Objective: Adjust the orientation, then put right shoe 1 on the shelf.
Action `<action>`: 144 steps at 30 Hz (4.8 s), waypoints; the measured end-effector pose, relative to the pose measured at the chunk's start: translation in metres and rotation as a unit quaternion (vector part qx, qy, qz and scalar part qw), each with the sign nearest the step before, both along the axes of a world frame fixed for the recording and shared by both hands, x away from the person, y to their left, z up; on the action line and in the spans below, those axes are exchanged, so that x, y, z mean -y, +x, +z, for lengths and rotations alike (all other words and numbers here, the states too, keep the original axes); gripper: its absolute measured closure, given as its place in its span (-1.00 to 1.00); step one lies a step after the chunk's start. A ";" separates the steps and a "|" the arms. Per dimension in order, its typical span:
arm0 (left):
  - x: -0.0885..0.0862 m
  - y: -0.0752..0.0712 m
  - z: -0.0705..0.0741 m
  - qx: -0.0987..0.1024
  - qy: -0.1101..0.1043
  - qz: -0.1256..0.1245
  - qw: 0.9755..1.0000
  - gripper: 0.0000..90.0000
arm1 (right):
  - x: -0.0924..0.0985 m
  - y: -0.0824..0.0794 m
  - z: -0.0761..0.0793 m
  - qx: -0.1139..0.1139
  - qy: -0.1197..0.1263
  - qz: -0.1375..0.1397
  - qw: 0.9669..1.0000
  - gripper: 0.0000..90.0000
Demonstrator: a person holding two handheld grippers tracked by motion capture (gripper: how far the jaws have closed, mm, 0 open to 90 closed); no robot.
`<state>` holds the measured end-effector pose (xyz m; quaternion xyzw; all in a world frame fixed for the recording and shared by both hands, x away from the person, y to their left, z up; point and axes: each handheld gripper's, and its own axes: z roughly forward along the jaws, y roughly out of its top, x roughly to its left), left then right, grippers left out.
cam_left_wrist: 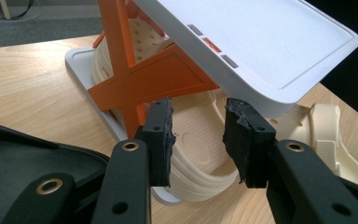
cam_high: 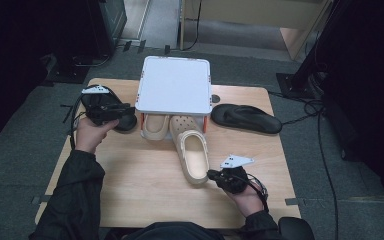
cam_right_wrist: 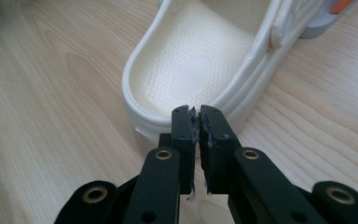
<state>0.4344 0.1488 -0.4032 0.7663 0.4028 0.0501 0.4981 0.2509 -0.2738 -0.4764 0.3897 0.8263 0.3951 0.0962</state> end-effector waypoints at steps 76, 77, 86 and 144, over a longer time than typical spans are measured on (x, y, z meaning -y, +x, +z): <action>0.002 0.000 0.000 0.002 0.000 0.002 1.000 0.38 | -0.073 0.090 -0.007 0.019 -0.019 0.056 0.998 0.95; 0.002 0.000 0.000 0.001 0.003 0.001 1.000 0.38 | -0.074 0.090 -0.007 0.019 -0.020 0.055 0.998 0.95; 0.012 0.000 -0.003 -0.004 0.021 -0.015 1.000 0.35 | -0.076 0.098 -0.005 0.023 -0.011 0.055 0.998 0.90; -0.018 -0.011 -0.015 -0.009 0.034 0.037 0.999 0.12 | 0.027 0.085 0.025 0.061 0.040 0.003 0.997 0.27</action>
